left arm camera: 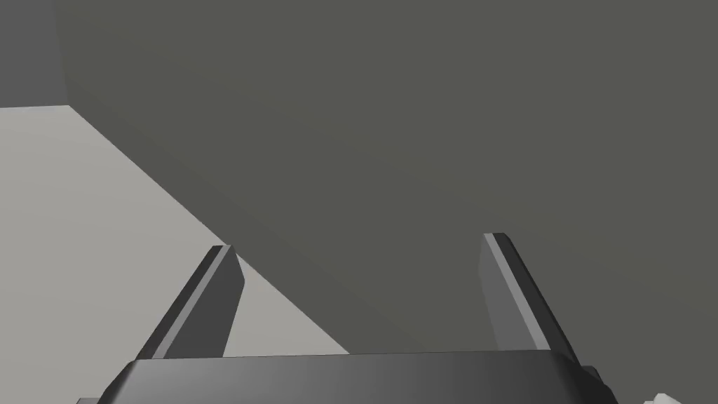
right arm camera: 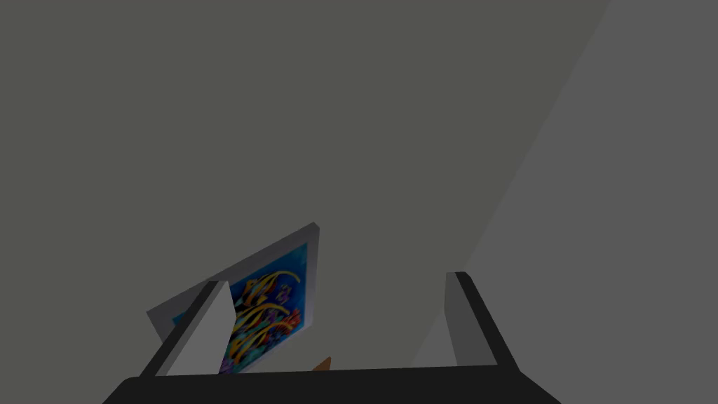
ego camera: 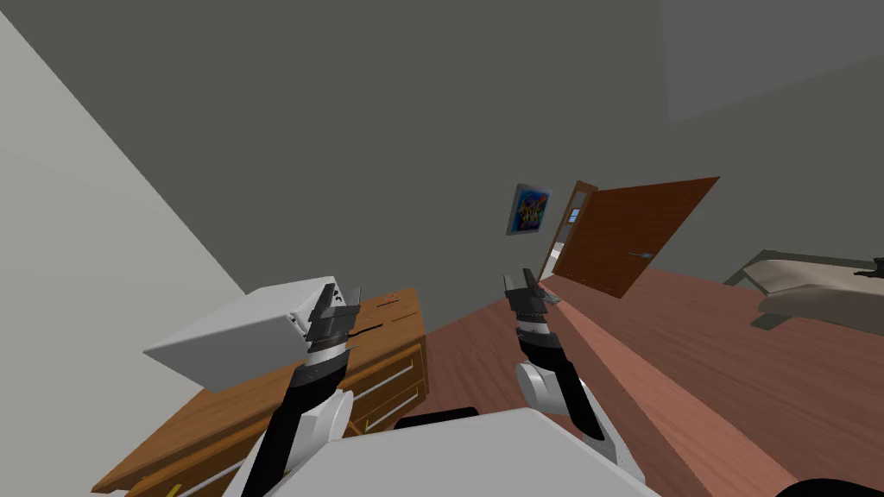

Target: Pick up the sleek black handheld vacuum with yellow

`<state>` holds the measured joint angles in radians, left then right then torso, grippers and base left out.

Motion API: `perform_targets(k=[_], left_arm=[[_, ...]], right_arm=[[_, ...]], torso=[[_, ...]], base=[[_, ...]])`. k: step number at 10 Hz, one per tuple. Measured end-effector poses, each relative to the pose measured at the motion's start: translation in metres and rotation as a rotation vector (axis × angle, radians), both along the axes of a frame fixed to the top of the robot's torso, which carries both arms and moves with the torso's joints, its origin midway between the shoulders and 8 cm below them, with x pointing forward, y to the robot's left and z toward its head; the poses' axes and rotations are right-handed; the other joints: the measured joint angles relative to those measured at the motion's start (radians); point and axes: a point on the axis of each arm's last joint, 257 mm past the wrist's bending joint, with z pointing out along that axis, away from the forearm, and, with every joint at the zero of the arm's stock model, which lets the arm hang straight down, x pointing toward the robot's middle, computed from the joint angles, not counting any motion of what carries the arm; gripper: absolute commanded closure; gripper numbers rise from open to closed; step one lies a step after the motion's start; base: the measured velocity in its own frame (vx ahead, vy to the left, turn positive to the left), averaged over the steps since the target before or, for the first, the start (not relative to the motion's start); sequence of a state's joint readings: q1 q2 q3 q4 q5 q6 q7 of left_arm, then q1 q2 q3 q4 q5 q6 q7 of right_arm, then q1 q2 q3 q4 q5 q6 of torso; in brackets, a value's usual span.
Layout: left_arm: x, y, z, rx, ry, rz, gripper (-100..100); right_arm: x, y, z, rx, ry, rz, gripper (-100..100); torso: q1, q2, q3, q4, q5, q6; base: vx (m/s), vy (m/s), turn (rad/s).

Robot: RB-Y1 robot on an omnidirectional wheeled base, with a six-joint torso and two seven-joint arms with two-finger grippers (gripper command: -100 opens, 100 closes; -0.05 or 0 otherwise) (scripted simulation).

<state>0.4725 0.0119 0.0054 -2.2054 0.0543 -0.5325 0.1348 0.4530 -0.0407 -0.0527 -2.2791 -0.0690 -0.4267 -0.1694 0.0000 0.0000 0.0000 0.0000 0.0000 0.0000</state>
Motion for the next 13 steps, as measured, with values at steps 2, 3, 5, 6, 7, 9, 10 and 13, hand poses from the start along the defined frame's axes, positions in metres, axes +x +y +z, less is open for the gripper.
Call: perform_targets(k=[2,3,5,6,7,9,10,13], left_arm=[[0.017,-0.003,-0.013,0.032,0.052,-0.021,-100],[0.026,-0.002,-0.021,0.046,0.084,-0.028,-100],[0.042,-0.001,-0.033,0.065,0.138,-0.037,-100],[0.048,0.001,-0.042,0.073,0.169,-0.040,-100],[0.054,0.002,-0.046,0.077,0.186,-0.041,-100],[0.069,0.006,-0.056,0.090,0.232,-0.043,-100],[0.081,0.009,-0.061,0.099,0.260,-0.043,-100],[0.108,0.020,-0.090,0.124,0.362,-0.036,-100]], right_arm=[[0.000,0.000,0.000,0.000,0.000,0.000,0],[0.000,0.000,0.000,0.000,0.000,0.000,0],[0.000,0.000,0.000,0.000,0.000,0.000,0],[0.000,0.000,0.000,0.000,0.000,0.000,0],[0.000,0.000,0.000,0.000,0.000,0.000,0],[0.000,0.000,0.000,0.000,0.000,0.000,0],[0.000,0.000,0.000,0.000,0.000,0.000,0],[0.000,0.000,0.000,0.000,0.000,0.000,0]], torso=[[0.000,0.003,0.002,0.001,0.000,0.000],[0.000,0.004,0.002,0.001,0.000,0.000],[0.000,0.003,0.002,0.001,0.000,0.000],[0.000,0.002,0.001,0.000,0.000,0.000],[0.000,0.002,0.001,0.000,0.000,0.000],[0.000,0.002,0.001,0.000,0.000,0.000],[0.001,0.002,0.001,0.000,0.000,0.000],[0.000,0.003,0.002,0.001,0.000,0.000]], base=[[-0.061,-0.002,-0.039],[-0.059,0.004,-0.046],[-0.034,0.002,-0.027],[-0.029,0.002,-0.017],[-0.037,0.001,-0.047],[-0.037,0.004,-0.031],[-0.062,0.007,-0.090],[-0.050,-0.001,-0.034]])
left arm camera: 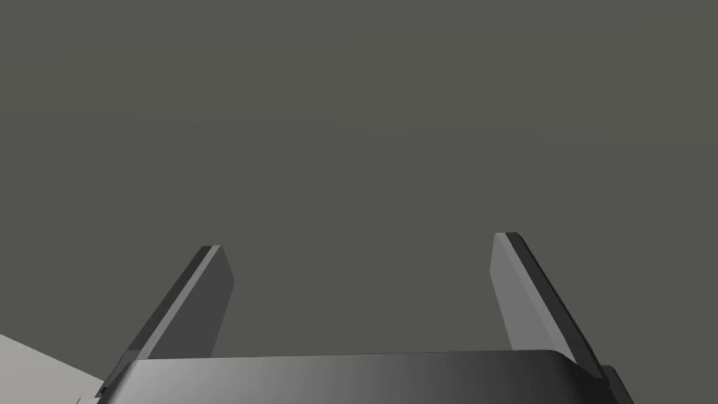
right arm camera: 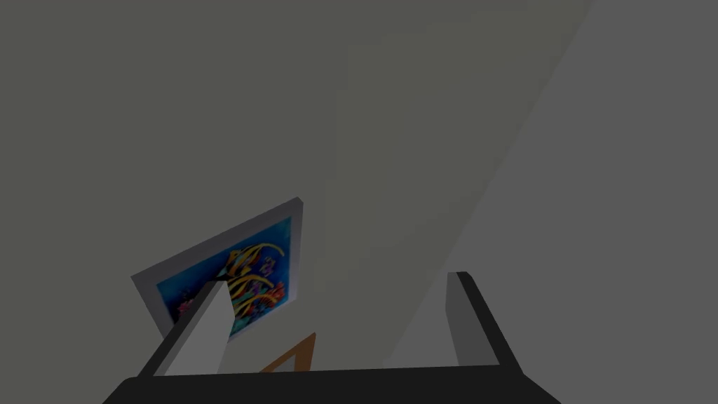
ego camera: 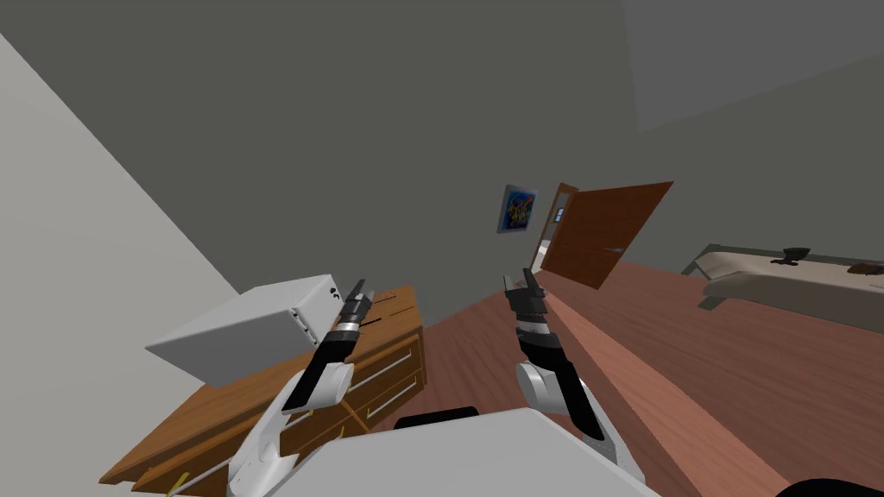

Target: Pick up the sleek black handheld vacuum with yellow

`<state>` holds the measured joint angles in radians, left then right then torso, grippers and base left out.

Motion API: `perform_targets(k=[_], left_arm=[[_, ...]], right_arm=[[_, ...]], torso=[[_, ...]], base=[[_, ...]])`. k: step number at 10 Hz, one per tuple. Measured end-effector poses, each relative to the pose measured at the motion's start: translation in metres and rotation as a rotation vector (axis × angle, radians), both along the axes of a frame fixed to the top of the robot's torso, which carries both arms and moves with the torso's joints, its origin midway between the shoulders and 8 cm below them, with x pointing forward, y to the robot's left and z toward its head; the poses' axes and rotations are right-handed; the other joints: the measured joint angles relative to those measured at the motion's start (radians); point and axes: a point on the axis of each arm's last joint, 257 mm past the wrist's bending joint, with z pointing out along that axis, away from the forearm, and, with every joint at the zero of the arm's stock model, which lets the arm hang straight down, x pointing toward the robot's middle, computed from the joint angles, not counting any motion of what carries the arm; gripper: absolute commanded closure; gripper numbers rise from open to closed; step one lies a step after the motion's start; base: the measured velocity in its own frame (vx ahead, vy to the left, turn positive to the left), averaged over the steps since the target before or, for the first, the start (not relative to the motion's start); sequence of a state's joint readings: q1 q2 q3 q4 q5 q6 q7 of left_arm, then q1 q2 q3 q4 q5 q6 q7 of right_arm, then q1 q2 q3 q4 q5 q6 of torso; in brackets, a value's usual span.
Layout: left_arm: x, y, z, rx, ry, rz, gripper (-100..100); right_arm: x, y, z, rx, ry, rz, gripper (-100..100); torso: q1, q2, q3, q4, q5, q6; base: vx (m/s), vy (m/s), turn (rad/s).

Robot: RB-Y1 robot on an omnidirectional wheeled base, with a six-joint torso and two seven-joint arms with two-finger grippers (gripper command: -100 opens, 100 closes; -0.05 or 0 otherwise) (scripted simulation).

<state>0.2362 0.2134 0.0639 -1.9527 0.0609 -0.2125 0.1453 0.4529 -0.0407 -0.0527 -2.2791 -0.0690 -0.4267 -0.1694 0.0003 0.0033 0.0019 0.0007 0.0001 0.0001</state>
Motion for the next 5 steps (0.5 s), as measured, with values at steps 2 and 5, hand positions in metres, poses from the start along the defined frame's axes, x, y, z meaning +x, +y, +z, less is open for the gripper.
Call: perform_targets(k=[2,5], left_arm=[[0.015,0.006,-0.013,0.013,0.057,0.010,-100],[0.034,0.022,-0.035,0.031,0.148,0.031,-100]], right_arm=[[0.000,0.000,0.000,0.000,0.000,0.000,0],[0.000,0.000,0.000,0.000,0.000,0.000,0]], torso=[[0.000,-0.001,0.000,0.000,0.000,0.000],[0.000,-0.001,0.000,0.000,0.000,0.000]], base=[[-0.041,0.001,-0.042],[-0.049,0.004,-0.050]])
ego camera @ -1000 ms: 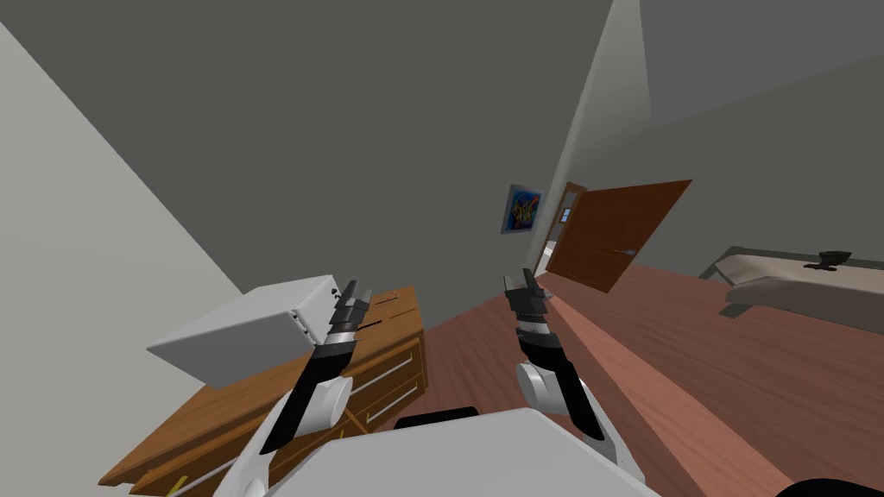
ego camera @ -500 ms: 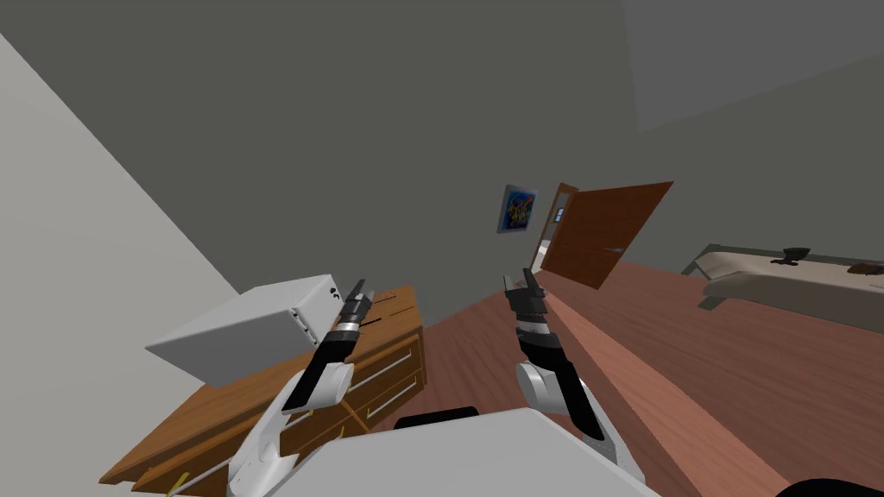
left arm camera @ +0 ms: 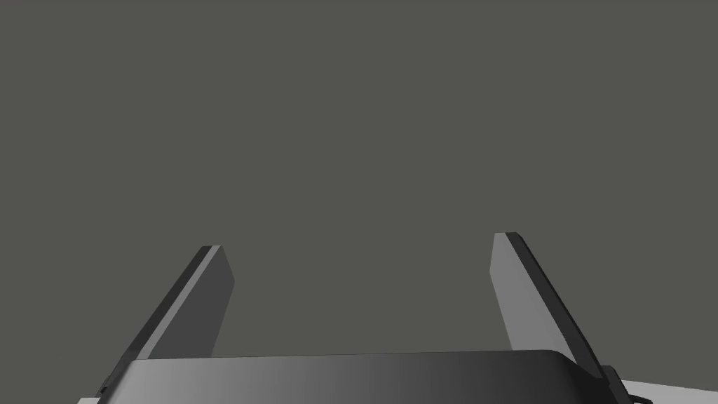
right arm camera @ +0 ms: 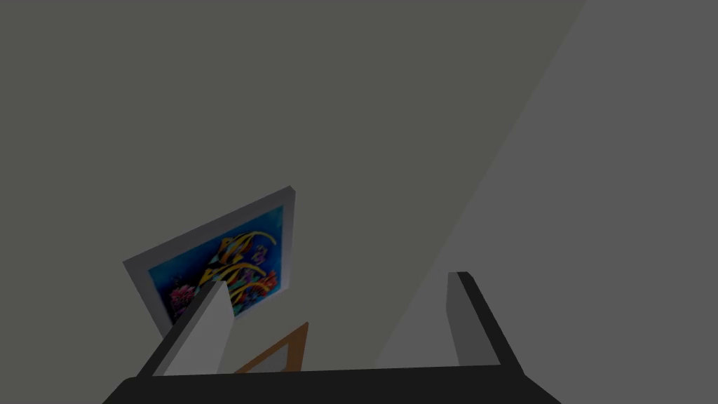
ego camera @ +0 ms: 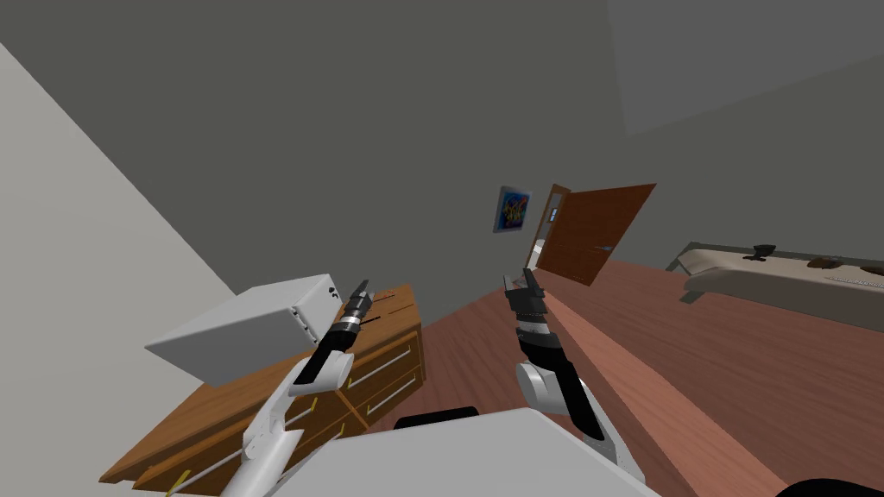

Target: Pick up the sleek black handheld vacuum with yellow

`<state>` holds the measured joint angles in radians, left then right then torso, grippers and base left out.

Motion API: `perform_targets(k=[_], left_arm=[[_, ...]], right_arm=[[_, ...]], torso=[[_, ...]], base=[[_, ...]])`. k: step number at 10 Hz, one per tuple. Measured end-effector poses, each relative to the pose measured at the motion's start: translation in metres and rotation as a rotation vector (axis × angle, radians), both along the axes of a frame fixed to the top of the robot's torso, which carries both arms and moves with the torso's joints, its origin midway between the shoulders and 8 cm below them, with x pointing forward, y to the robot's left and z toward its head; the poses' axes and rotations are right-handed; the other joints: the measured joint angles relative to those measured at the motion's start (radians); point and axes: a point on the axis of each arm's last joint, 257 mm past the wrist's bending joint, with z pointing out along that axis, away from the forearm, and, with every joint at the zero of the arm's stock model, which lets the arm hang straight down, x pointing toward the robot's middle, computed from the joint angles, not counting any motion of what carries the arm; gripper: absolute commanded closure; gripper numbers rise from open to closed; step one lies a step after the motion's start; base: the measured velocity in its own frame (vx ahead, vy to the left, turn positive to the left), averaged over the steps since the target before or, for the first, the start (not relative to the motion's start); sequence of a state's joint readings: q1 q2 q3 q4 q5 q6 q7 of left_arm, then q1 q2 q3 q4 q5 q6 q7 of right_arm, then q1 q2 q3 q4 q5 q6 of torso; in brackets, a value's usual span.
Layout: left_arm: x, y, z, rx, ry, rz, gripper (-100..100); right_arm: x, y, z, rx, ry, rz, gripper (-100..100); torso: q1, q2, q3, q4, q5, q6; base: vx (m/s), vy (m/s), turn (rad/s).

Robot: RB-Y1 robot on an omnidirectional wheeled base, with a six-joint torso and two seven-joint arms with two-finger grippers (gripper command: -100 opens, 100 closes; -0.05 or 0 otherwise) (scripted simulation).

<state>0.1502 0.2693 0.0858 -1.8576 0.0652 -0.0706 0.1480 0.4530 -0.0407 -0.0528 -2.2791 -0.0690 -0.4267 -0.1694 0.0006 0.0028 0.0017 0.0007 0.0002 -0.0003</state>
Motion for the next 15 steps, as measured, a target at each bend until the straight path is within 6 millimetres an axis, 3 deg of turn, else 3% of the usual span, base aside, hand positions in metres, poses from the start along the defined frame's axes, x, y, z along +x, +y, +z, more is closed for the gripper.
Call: perform_targets(k=[5,8,10,15], left_arm=[[0.038,0.033,-0.029,0.028,0.149,0.053,-100],[0.050,0.055,-0.055,0.031,0.238,0.089,-100],[0.052,0.063,-0.062,0.030,0.280,0.106,-100],[0.072,0.106,-0.086,0.024,0.420,0.185,-100]], right_arm=[[0.000,0.000,0.000,0.000,0.000,0.000,0],[0.000,0.000,0.000,0.000,0.000,0.000,0],[0.000,0.000,0.000,0.000,0.000,0.000,0],[0.000,0.000,0.000,0.000,0.000,0.000,0]], torso=[[0.000,0.000,0.000,0.000,0.000,0.000],[0.000,-0.002,-0.001,0.000,0.000,0.000],[0.000,-0.002,-0.001,-0.001,0.000,0.000],[0.000,-0.001,-0.001,0.000,0.000,0.000]], base=[[-0.041,0.003,-0.052],[-0.020,0.001,-0.036],[-0.011,0.001,-0.025],[-0.029,0.004,-0.057]])
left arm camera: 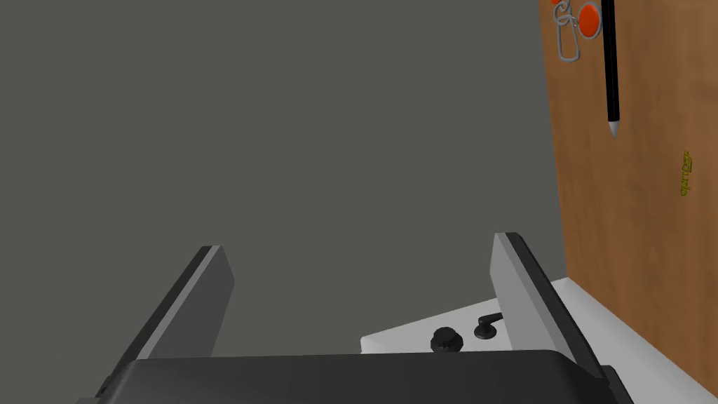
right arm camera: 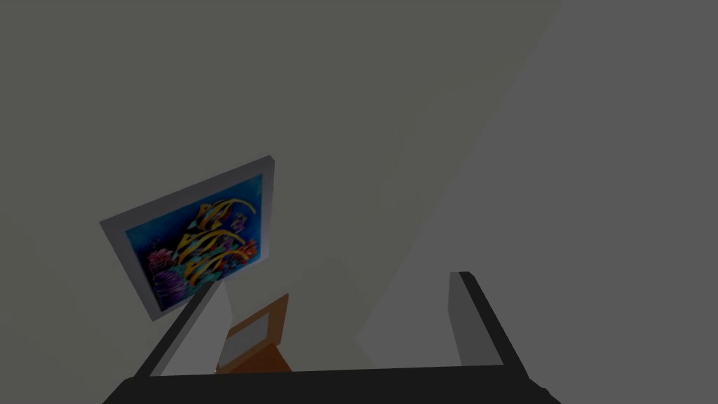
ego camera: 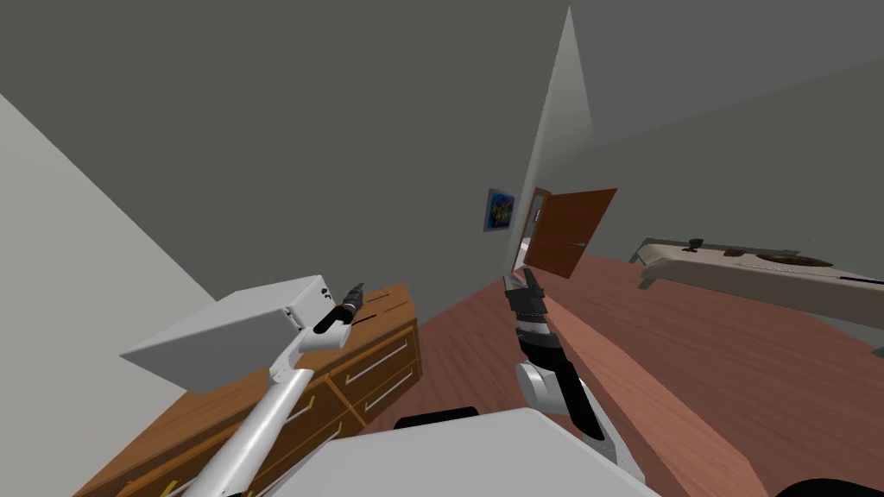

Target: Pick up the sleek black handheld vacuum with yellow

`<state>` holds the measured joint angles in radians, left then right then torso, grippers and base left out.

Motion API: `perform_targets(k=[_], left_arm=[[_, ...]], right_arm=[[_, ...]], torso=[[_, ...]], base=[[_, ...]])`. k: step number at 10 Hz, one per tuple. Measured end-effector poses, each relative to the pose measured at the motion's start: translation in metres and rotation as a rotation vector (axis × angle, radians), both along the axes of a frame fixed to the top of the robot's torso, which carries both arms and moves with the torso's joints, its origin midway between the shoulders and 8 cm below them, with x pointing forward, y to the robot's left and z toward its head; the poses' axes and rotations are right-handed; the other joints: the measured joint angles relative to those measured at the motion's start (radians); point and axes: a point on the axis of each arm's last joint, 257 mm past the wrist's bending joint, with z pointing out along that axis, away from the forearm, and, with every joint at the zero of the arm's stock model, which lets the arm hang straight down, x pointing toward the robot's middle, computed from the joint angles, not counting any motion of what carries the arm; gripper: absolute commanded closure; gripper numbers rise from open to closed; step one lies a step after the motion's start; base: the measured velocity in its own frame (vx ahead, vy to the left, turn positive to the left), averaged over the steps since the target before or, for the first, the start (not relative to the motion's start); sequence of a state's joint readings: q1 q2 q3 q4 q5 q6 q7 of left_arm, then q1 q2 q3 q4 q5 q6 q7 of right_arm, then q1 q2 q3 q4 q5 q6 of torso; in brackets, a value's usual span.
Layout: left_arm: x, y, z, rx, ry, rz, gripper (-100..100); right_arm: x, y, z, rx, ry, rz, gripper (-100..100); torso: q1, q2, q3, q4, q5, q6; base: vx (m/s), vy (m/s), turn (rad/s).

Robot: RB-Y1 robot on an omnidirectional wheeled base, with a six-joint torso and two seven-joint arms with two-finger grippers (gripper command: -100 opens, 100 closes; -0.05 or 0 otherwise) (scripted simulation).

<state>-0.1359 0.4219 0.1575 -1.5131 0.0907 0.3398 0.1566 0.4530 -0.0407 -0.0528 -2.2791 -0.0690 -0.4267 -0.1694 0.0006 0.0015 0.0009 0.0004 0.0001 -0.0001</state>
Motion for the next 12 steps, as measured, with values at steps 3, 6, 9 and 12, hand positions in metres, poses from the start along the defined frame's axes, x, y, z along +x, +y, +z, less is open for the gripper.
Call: perform_targets(k=[3,6,9,12], left_arm=[[0.003,0.021,-0.019,-0.012,0.082,0.045,-100],[0.003,0.046,-0.040,-0.032,0.179,0.102,-100],[0.002,0.072,-0.055,-0.061,0.270,0.163,-100],[-0.009,0.091,-0.079,-0.098,0.373,0.223,-100]], right_arm=[[0.000,0.000,0.000,0.000,0.000,0.000,0],[0.000,0.000,0.000,0.000,0.000,0.000,0],[0.000,0.000,0.000,0.000,0.000,0.000,0],[0.000,0.000,0.000,0.000,0.000,0.000,0]], torso=[[0.000,-0.001,0.000,0.000,0.000,0.000],[0.001,0.000,0.000,0.000,0.000,-0.001],[0.000,-0.001,-0.001,0.000,0.000,0.000],[0.001,-0.001,-0.001,0.000,0.000,-0.001]], base=[[-0.015,0.006,-0.039],[-0.020,0.007,-0.064],[-0.013,0.010,-0.067],[-0.005,0.016,-0.080]])
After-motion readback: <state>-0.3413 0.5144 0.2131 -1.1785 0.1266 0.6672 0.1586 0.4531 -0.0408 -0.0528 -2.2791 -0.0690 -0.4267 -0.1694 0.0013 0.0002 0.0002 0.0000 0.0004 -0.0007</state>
